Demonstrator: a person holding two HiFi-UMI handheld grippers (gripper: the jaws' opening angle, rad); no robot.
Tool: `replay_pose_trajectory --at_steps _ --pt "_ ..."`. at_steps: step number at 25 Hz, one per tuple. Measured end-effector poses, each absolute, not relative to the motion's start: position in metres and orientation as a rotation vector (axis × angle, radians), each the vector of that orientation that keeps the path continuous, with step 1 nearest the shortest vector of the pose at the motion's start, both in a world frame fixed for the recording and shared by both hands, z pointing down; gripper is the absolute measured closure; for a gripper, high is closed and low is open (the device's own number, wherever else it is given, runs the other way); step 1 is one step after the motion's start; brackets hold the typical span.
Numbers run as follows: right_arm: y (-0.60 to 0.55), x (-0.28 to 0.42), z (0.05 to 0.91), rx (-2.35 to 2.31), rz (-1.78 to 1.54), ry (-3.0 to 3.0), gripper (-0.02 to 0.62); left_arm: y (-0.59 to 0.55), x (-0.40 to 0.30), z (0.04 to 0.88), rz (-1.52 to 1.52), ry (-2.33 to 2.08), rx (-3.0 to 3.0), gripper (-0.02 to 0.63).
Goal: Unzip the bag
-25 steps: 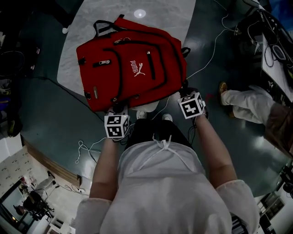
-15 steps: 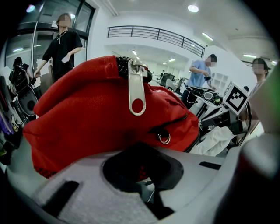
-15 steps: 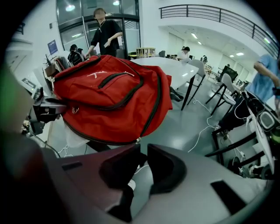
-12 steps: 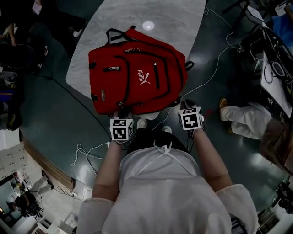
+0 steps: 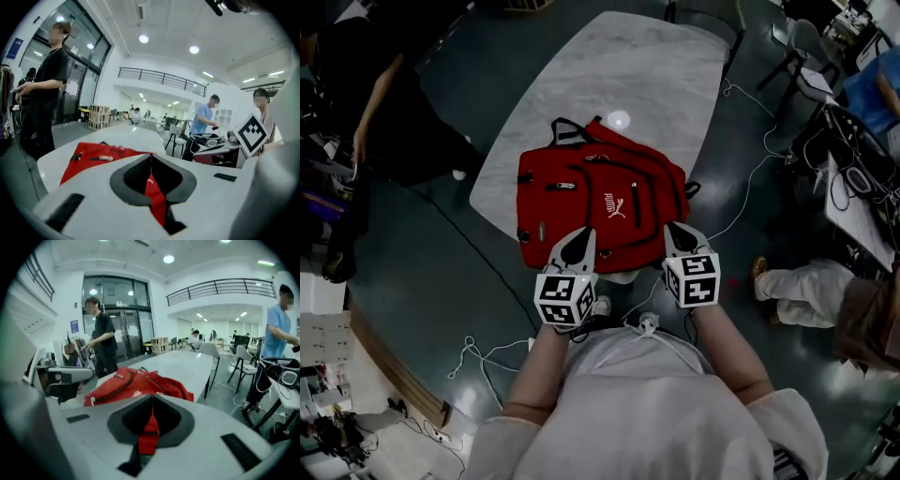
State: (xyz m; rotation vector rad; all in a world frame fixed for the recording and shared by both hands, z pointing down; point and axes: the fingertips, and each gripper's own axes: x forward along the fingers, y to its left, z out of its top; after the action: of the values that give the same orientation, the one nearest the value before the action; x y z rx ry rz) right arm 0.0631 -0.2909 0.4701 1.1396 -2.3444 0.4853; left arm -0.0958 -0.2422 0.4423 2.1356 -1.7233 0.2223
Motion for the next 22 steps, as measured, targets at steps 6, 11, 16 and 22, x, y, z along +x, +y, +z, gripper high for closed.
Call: replay_pose_trajectory --at_steps 6,11,16,22 --pt "-0.299 0.030 0.375 1.176 0.336 -2.579 0.566 -0.262 -0.088 0.336 0.061 -1.796 2.338 0.583" --pt "-0.290 0.019 0.329 1.198 0.273 -2.707 0.568 -0.256 -0.089 0.291 -0.003 -1.818 2.425 0.583" --pt "-0.284 0.011 0.316 1.196 0.247 -2.748 0.569 -0.253 -0.095 0.276 -0.045 -1.838 2.447 0.583" --pt "-0.279 0.007 0.313 1.210 0.230 -2.743 0.569 -0.250 -0.100 0.274 -0.045 -1.830 2.441 0.583"
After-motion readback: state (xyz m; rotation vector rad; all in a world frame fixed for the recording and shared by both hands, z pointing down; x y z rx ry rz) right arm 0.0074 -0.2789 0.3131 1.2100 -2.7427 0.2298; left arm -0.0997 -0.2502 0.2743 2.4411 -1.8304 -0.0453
